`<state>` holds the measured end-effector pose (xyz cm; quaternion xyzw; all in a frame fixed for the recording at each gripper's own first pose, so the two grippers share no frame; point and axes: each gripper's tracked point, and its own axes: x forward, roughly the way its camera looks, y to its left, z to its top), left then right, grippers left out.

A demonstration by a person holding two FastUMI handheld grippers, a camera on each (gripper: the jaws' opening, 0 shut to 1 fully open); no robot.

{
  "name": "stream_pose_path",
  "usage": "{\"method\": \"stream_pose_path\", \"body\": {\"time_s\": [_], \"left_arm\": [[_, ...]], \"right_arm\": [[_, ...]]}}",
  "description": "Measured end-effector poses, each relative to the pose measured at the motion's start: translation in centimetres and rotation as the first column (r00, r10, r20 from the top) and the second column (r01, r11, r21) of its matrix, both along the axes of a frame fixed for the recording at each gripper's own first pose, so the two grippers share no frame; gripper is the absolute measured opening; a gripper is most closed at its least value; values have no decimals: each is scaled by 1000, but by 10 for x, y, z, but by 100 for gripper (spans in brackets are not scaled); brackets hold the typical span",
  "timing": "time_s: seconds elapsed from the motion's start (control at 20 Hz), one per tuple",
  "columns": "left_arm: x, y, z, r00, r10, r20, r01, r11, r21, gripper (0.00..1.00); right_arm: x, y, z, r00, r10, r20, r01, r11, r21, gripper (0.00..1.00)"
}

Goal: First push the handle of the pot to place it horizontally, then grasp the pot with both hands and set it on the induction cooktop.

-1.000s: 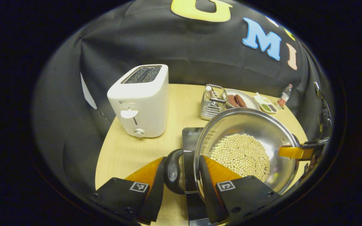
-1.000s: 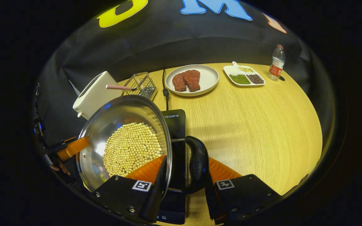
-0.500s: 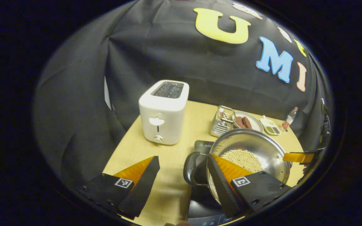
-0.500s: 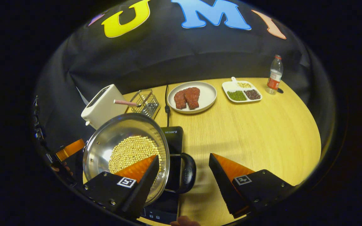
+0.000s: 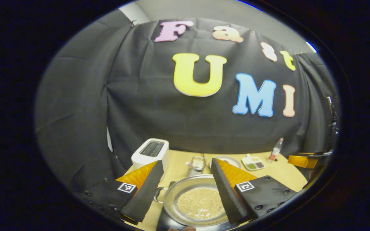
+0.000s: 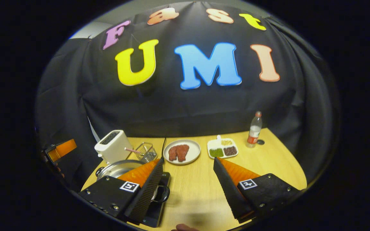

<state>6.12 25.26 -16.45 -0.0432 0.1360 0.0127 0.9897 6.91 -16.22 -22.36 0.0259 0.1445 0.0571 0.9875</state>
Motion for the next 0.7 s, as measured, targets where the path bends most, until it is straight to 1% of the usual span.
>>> {"method": "stream_pose_path", "body": {"time_s": [0.05, 0.1, 0.2, 0.3, 0.35, 0.4, 0.45, 0.5, 0.6, 0.7], "left_arm": [[-5, -22, 17, 1000, 10, 29, -10, 1000, 3, 95], [-12, -47, 32, 998, 2, 57, -3, 1000, 6, 97], [-23, -98, 64, 992, -21, 121, 19, 1000, 18, 97], [-34, -146, 93, 984, -56, 167, 56, 998, 6, 98], [-39, -166, 105, 980, -69, 186, 71, 997, -3, 99], [-43, -184, 116, 976, -81, 204, 84, 996, -7, 95], [-48, -198, 127, 971, -90, 224, 94, 996, -8, 95], [-51, -212, 136, 966, -93, 243, 97, 995, -5, 97], [-56, -232, 142, 962, -94, 255, 100, 995, -10, 99], [-57, -256, 131, 968, -80, 237, 88, 996, -20, 98]], "right_arm": [[-4, -11, 24, 999, -12, 46, 12, 1000, -1, 97], [-12, -25, 43, 996, -25, 81, 25, 1000, -1, 97], [-26, -53, 73, 990, -42, 134, 42, 999, 5, 97], [-40, -83, 94, 983, -61, 172, 65, 998, -18, 97], [-45, -97, 101, 980, -70, 184, 76, 997, -29, 96], [-52, -110, 109, 978, -77, 197, 83, 996, -27, 97], [-57, -119, 114, 975, -79, 206, 84, 996, -16, 96], [-62, -130, 119, 974, -84, 210, 86, 996, -2, 97], [-69, -153, 121, 972, -97, 213, 95, 995, 19, 97], [-74, -170, 116, 976, -90, 199, 88, 996, 21, 97]]}}
